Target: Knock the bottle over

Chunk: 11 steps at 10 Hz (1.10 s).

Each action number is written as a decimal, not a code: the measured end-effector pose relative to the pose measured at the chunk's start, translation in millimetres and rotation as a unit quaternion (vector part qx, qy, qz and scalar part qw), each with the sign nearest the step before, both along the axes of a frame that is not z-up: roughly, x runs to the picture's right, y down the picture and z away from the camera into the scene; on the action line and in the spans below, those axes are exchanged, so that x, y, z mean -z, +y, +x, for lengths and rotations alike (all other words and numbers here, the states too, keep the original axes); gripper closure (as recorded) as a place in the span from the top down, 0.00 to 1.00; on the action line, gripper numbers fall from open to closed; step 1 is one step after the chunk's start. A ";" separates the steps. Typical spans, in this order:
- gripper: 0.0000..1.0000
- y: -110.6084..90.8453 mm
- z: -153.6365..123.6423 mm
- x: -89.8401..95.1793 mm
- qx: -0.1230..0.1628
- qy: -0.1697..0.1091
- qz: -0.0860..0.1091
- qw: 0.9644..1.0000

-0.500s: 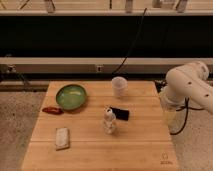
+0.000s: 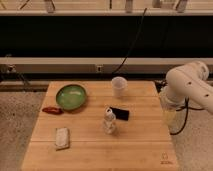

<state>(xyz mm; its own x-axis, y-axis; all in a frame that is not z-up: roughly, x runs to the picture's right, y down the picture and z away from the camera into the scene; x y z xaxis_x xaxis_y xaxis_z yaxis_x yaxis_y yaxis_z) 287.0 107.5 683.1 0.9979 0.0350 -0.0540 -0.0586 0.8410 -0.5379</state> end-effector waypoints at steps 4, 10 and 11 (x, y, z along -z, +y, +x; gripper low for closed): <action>0.80 0.0 0.0 0.0 0.000 0.000 0.000 1.000; 0.80 1.7 0.0 0.2 0.001 0.000 -0.001 1.000; 0.80 8.9 -2.2 3.3 0.008 -0.002 -0.006 1.000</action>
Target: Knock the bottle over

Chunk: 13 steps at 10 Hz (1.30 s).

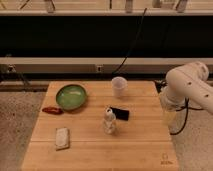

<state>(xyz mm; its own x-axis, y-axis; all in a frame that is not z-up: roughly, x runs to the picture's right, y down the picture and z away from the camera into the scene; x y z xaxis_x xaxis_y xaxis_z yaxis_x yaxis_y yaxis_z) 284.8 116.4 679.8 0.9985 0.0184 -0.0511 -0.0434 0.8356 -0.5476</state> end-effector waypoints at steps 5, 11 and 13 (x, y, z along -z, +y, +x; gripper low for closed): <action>0.80 19.7 -8.1 8.3 0.020 -0.006 -0.010 1.000; 0.80 36.4 -10.9 13.9 0.035 -0.010 -0.021 0.999; 0.80 44.0 -12.6 17.8 0.040 -0.011 -0.026 0.999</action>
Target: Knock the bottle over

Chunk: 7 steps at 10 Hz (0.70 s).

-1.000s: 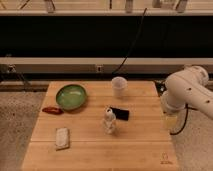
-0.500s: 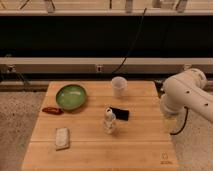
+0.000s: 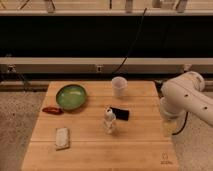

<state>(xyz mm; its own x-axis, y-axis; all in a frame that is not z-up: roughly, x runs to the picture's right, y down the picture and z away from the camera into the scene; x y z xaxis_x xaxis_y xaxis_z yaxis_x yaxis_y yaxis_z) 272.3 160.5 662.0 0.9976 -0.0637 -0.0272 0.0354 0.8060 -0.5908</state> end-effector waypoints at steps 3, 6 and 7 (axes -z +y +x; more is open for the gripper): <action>0.80 4.4 -4.7 1.5 0.006 -0.005 -0.004 1.000; 0.76 9.5 -10.3 4.6 0.015 -0.008 -0.008 1.000; 0.76 11.5 -12.6 6.1 0.017 -0.009 -0.010 1.000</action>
